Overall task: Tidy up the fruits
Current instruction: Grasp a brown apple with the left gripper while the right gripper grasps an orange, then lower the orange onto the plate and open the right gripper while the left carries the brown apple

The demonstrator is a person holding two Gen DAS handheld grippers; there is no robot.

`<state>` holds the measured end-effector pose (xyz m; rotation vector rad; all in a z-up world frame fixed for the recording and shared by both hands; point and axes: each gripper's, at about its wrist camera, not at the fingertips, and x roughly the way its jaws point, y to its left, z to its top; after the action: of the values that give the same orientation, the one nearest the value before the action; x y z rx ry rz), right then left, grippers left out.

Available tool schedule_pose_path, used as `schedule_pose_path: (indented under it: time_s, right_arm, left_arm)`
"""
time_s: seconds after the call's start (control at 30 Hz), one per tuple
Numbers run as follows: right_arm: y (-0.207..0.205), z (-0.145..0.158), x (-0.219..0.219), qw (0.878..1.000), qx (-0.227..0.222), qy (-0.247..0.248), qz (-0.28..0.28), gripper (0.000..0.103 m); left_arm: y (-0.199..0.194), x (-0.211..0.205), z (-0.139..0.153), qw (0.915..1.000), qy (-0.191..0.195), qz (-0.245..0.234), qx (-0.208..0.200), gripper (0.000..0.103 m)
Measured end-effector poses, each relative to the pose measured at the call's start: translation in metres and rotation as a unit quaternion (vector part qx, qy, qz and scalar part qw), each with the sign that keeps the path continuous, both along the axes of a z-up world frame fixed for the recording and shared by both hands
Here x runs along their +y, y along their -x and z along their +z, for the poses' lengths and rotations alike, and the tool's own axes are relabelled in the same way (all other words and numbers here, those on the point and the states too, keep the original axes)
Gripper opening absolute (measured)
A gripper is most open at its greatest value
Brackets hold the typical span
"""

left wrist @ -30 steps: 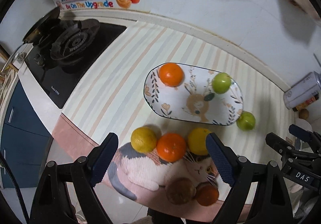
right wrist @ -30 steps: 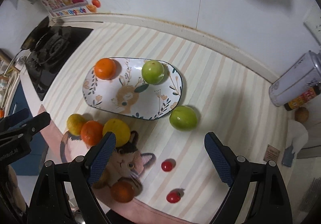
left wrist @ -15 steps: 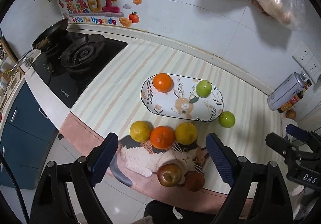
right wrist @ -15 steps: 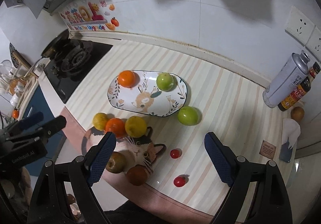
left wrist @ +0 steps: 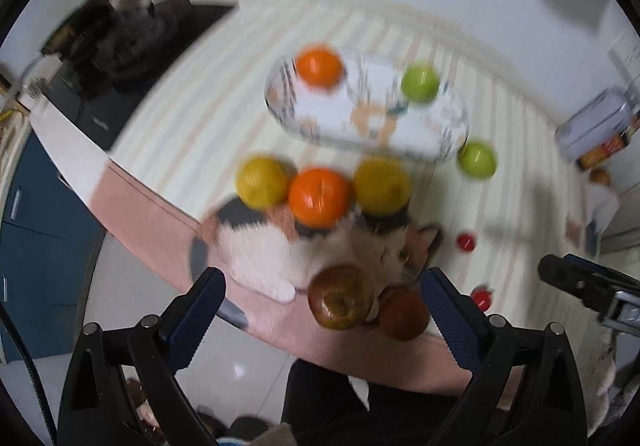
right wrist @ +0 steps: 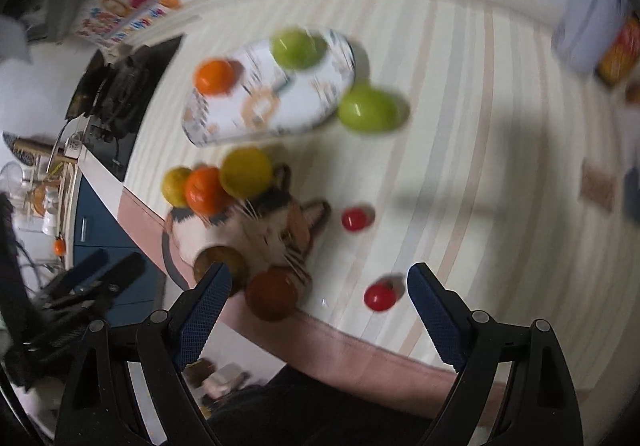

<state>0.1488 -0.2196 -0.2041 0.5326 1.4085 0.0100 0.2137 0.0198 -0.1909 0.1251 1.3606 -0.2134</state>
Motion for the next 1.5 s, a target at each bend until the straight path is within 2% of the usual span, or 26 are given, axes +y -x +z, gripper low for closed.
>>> schedule_pose_path:
  time_s: [0.07, 0.13, 0.2, 0.3, 0.33, 0.37, 0.4, 0.47, 0.57, 0.77, 0.9, 0.97, 1.17, 1.37, 1.5]
  right_arm:
    - [0.004, -0.019, -0.003, 1.000, 0.019, -0.016, -0.007, 0.090]
    - [0.007, -0.033, -0.002, 0.999, 0.031, -0.021, -0.011, 0.083]
    - [0.011, -0.043, 0.000, 0.999, 0.042, -0.027, -0.012, 0.083]
    - [0.010, -0.051, 0.003, 0.999, 0.045, -0.026, -0.013, 0.083]
    - [0.010, -0.054, 0.005, 0.998, 0.047, -0.029, -0.014, 0.082]
    - [0.009, -0.055, 0.006, 0.998, 0.049, -0.032, -0.014, 0.082]
    - [0.008, -0.057, 0.009, 0.998, 0.051, -0.036, -0.013, 0.082]
    - [0.005, -0.057, 0.016, 0.998, 0.051, -0.042, -0.007, 0.082]
    - [-0.001, -0.063, 0.033, 0.996, 0.059, -0.064, 0.011, 0.082]
    - [-0.015, -0.096, 0.077, 0.988, 0.103, -0.109, 0.039, 0.082]
    - [-0.019, -0.119, 0.097, 0.984, 0.132, -0.115, 0.044, 0.061]
    - [-0.021, -0.123, 0.104, 0.985, 0.127, -0.103, 0.051, 0.059]
    - [-0.032, -0.106, 0.111, 0.992, 0.094, -0.062, 0.064, 0.058]
    - [-0.072, -0.056, 0.084, 0.998, 0.030, -0.048, 0.040, 0.058]
    - [-0.125, -0.035, 0.069, 0.999, -0.003, -0.033, 0.021, 0.058]
  left_arm:
    - [0.000, -0.005, -0.024, 0.9996, -0.015, -0.008, 0.022, 0.100]
    - [-0.002, -0.007, -0.051, 0.9985, -0.020, -0.011, 0.050, 0.097]
    - [-0.004, -0.008, -0.072, 0.9966, -0.012, -0.008, 0.081, 0.090]
    - [-0.006, -0.013, -0.094, 0.9937, -0.004, -0.011, 0.111, 0.090]
    - [-0.006, -0.015, -0.101, 0.9925, 0.006, -0.015, 0.121, 0.086]
    - [-0.005, -0.016, -0.106, 0.9918, 0.009, -0.016, 0.127, 0.063]
    - [-0.004, -0.017, -0.109, 0.9918, 0.004, -0.016, 0.127, 0.063]
    - [-0.002, -0.014, -0.108, 0.9927, 0.008, -0.012, 0.120, 0.062]
    - [0.004, -0.001, -0.100, 0.9954, -0.009, -0.002, 0.095, 0.062]
    - [0.011, 0.031, -0.106, 0.9941, -0.014, 0.033, 0.103, 0.062]
    - [0.015, 0.036, -0.110, 0.9937, -0.005, 0.043, 0.104, 0.062]
    - [0.016, 0.036, -0.110, 0.9937, -0.004, 0.044, 0.103, 0.062]
    - [0.003, 0.047, -0.105, 0.9925, 0.015, 0.049, 0.111, 0.062]
    - [-0.025, 0.038, -0.058, 0.9958, 0.048, 0.034, 0.070, 0.062]
    - [-0.075, 0.026, -0.025, 0.9969, 0.065, 0.025, 0.038, 0.062]
